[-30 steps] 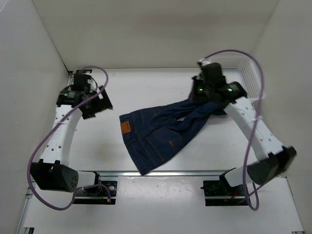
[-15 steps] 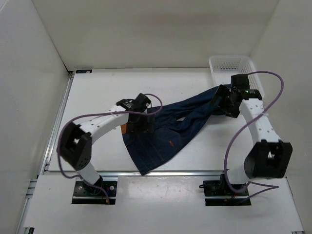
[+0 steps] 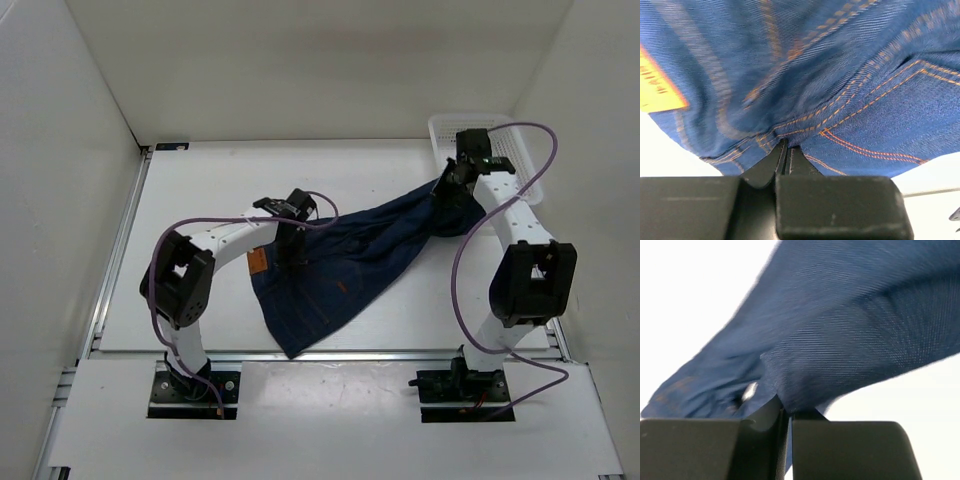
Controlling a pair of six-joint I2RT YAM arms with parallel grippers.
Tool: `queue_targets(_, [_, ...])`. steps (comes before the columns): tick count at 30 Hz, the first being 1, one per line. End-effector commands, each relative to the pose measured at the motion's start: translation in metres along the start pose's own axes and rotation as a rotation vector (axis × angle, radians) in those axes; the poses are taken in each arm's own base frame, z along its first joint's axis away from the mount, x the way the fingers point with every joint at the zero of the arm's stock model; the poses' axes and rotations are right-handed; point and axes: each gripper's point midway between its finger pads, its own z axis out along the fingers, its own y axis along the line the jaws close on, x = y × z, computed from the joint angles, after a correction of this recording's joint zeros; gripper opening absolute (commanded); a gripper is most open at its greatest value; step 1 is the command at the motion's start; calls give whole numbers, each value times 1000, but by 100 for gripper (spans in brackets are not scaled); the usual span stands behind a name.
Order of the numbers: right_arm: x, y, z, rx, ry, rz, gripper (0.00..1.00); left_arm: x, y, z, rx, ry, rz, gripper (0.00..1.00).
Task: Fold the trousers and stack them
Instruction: Flatten the trousers out
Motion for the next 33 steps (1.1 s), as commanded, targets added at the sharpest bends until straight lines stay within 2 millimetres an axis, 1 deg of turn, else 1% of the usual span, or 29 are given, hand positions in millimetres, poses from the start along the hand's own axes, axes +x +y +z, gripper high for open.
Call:
queue_targets(1, [-50, 82, -63, -221, -183, -119, 0, -36, 29, -43, 0, -136, -81, 10])
queue_targets(2, [-40, 108, -76, -304, -147, -165, 0, -41, 38, -54, -11, -163, -102, 10])
queue_targets(4, [-41, 150, -99, -416, -147, -255, 0, -61, 62, -97, -28, -280, -144, 10])
queue_targets(5, [-51, 196, -151, -543, -233, -325, 0, -61, 72, -112, -39, -298, -168, 10])
queue_targets(6, [-42, 212, -155, -563, -202, -366, 0, -65, 80, -139, -24, -357, -178, 10])
queue_targets(7, [-28, 240, -179, -634, -215, -439, 0, -77, 94, -164, -31, -424, -211, 10])
queue_targets(8, [-26, 257, -188, -667, -225, -459, 0, -80, 103, -182, -39, -464, -236, 10])
queue_targets(9, [-38, 274, -239, -758, -334, -481, 0, -74, 113, -206, -45, -502, -244, 10])
queue_targets(10, [-34, 284, -257, -811, -352, -497, 0, -75, 120, -223, -51, -538, -266, 10])
queue_targets(11, [-28, 294, -272, -862, -361, -500, 0, -80, 134, -251, -69, -610, -300, 10])
queue_targets(12, [-27, 296, -293, -920, -378, -501, 0, -79, 139, -267, -66, -644, -318, 10])
queue_targets(13, [-27, 302, -291, -946, -378, -478, 0, -73, 144, -286, -59, -688, -333, 10])
queue_targets(14, [-28, 298, -308, -971, -408, -469, 0, -74, 147, -306, -50, -743, -338, 10])
queue_targets(15, [-36, 299, -305, -961, -449, -454, 0, -70, 150, -321, -41, -785, -348, 10])
queue_targets(16, [-36, 296, -294, -927, -444, -444, 0, -67, 147, -325, -24, -794, -331, 10])
queue_targets(18, [-33, 289, -253, -848, -380, -432, 0, -62, 139, -329, 27, -803, -313, 10])
queue_targets(19, [-38, 277, -227, -785, -333, -406, 30, -57, 136, -329, 47, -800, -305, 10])
queue_targets(20, [-35, 271, -187, -722, -251, -386, 56, -58, 127, -325, 92, -782, -286, 10])
queue_targets(21, [-31, 262, -169, -692, -181, -364, 70, -56, 121, -315, 124, -760, -272, 10])
queue_targets(22, [-27, 241, -146, -618, -99, -338, 84, -53, 115, -310, 151, -734, -240, 20])
queue_targets(23, [-23, 236, -136, -593, -77, -324, 91, -55, 110, -304, 175, -706, -230, 48])
queue_targets(24, [-20, 227, -133, -557, -78, -328, 96, -51, 106, -297, 177, -666, -210, 99])
queue_targets(25, [-2, 210, -109, -486, -32, -327, 100, -44, 110, -288, 148, -619, -220, 100])
queue_targets(26, [-14, 201, -125, -463, -130, -324, 100, -44, 113, -288, 132, -624, -225, 100])
queue_targets(28, [-7, 185, -125, -413, -154, -321, 100, -42, 127, -278, 56, -610, -249, 100])
queue_targets(29, [1, 168, -125, -373, -153, -317, 97, -43, 135, -278, 26, -619, -267, 98])
queue_targets(31, [4, 149, -123, -310, -172, -320, 85, -47, 159, -279, -47, -656, -370, 54])
queue_targets(32, [3, 137, -132, -282, -208, -324, 75, -47, 169, -271, -75, -646, -395, 26])
queue_targets(33, [7, 128, -133, -264, -209, -323, 47, -46, 179, -267, -101, -640, -443, 17])
